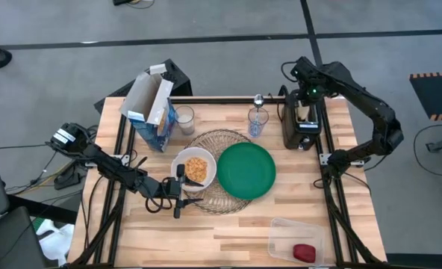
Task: Arrange a breakfast setting
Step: Put the toasted bagel on the green plate
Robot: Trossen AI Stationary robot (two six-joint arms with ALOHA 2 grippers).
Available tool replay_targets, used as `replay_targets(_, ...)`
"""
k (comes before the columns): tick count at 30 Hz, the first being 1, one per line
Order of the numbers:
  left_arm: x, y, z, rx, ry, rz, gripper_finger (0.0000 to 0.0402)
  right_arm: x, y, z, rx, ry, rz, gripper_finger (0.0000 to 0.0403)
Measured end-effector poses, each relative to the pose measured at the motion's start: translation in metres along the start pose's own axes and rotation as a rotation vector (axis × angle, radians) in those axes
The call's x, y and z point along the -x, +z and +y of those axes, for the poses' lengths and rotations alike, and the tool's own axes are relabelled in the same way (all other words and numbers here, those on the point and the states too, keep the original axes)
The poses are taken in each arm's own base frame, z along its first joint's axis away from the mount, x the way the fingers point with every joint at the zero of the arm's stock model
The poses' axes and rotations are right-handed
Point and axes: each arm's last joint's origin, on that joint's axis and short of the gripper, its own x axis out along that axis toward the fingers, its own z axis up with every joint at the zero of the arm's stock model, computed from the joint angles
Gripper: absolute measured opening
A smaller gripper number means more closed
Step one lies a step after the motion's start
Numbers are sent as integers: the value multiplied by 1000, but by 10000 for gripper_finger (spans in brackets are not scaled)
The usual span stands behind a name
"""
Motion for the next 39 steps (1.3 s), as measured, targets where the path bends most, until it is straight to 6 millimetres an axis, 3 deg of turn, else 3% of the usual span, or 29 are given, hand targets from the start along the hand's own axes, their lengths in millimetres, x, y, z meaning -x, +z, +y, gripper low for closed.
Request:
replay_targets(17, 0, -1, 0, 3, -1, 12, 210, 38, -4, 6, 67, 52, -78, 82)
replay_targets(27, 0, -2, 0, 9, -1, 15, 210, 64, -27, 6, 129, 139, -164, 82)
replay_targets(39, 0, -2, 0, 17, 2, 14, 210, 85, -49, 34, 268, 350, -241, 82)
